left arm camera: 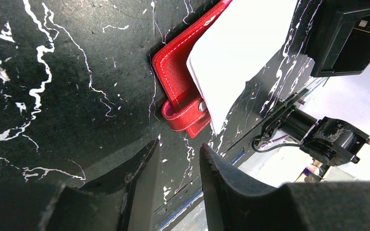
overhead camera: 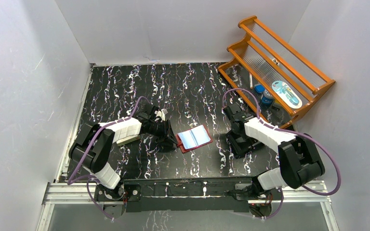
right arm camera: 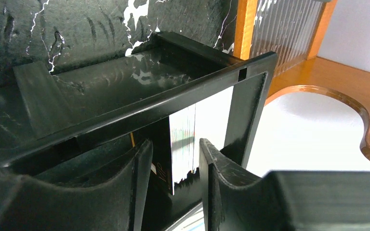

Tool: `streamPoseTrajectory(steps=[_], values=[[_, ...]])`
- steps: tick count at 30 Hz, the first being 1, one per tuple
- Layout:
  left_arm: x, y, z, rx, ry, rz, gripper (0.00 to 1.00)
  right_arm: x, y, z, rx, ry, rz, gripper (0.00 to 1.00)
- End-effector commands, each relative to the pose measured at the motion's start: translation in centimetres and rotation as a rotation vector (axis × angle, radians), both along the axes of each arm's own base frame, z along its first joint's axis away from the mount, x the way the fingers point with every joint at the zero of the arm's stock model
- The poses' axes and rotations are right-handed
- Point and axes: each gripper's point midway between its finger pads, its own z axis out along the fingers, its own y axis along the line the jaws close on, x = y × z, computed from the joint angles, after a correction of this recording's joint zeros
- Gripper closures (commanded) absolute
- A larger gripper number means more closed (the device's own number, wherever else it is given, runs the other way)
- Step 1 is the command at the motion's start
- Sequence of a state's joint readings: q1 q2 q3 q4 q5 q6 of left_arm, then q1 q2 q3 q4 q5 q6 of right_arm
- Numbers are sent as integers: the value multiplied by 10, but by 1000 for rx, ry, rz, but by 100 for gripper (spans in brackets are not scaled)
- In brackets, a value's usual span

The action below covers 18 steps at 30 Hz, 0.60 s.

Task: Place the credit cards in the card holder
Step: Pick up the credit card from the card box.

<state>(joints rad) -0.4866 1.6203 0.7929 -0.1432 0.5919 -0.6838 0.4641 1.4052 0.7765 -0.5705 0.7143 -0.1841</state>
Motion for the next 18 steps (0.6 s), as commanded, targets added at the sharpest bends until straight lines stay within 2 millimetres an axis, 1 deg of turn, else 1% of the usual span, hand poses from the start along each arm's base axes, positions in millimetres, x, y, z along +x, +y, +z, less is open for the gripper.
streamPoseTrajectory(steps=[1,14,18], values=[[-3,-3,17,-35,-20,-15,65,15,-3,28,-11,-97,-25,54],[-4,-1,15,-30,-17,-10,65,16,-1,35,5,-112,-19,68],[-4,-2,15,-31,-17,-10,65,16,-1,34,6,-107,-21,72]])
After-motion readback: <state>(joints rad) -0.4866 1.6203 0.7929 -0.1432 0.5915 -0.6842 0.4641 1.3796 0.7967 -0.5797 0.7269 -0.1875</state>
